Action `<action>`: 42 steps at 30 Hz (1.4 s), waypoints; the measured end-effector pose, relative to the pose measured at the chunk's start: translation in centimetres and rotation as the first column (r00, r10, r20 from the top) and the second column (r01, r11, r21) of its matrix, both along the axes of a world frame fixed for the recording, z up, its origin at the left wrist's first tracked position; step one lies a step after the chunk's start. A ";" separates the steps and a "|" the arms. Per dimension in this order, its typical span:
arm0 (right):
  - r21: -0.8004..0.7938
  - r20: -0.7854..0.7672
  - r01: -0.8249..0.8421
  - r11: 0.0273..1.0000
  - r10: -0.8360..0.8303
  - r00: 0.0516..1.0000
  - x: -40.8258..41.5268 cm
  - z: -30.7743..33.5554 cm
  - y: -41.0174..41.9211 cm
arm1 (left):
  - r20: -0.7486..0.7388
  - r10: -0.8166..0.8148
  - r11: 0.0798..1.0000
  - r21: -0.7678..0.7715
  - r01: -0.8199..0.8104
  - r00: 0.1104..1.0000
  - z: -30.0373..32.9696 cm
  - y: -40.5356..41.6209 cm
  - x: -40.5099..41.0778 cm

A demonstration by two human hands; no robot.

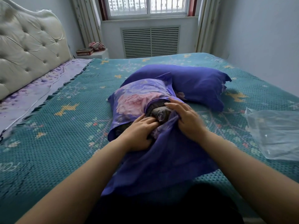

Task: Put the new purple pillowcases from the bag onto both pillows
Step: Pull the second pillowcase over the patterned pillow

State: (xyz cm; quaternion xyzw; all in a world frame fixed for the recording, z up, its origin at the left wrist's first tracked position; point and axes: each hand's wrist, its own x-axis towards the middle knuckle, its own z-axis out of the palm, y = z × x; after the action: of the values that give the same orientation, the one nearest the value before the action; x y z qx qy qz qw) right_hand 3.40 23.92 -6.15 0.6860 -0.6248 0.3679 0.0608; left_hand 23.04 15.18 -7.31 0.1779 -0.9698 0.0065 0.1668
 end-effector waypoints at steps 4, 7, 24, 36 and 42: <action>0.165 -0.183 0.105 0.981 -0.074 0.980 -0.9 2.1 0.7 | -0.346 0.179 0.982 0.122 -0.145 0.921 0.4 0.7 1.6; 0.180 -0.320 0.183 0.967 -0.118 0.940 0.1 2.8 1.3 | -0.363 0.315 0.947 0.184 -0.265 0.877 1.2 0.3 2.4; 0.267 -0.379 0.235 0.934 -0.123 0.917 2.4 5.5 -1.2 | -0.372 0.442 0.896 0.156 -0.415 0.816 1.9 -1.7 3.0; 0.448 -0.137 0.370 0.814 -0.347 0.928 1.8 3.4 -1.7 | -0.215 0.635 0.767 0.287 -0.573 0.742 1.3 -2.0 1.5; 0.421 0.109 0.496 0.759 -0.585 0.804 0.9 0.2 6.1 | -0.464 0.234 0.956 -0.047 -0.288 0.854 0.3 7.3 0.7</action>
State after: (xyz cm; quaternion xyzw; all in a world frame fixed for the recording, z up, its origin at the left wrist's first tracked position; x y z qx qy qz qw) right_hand 4.31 30.04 -5.94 0.4250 -0.8575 0.2871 -0.0403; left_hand 23.69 22.47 -7.00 0.2947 -0.8687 0.0431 0.3957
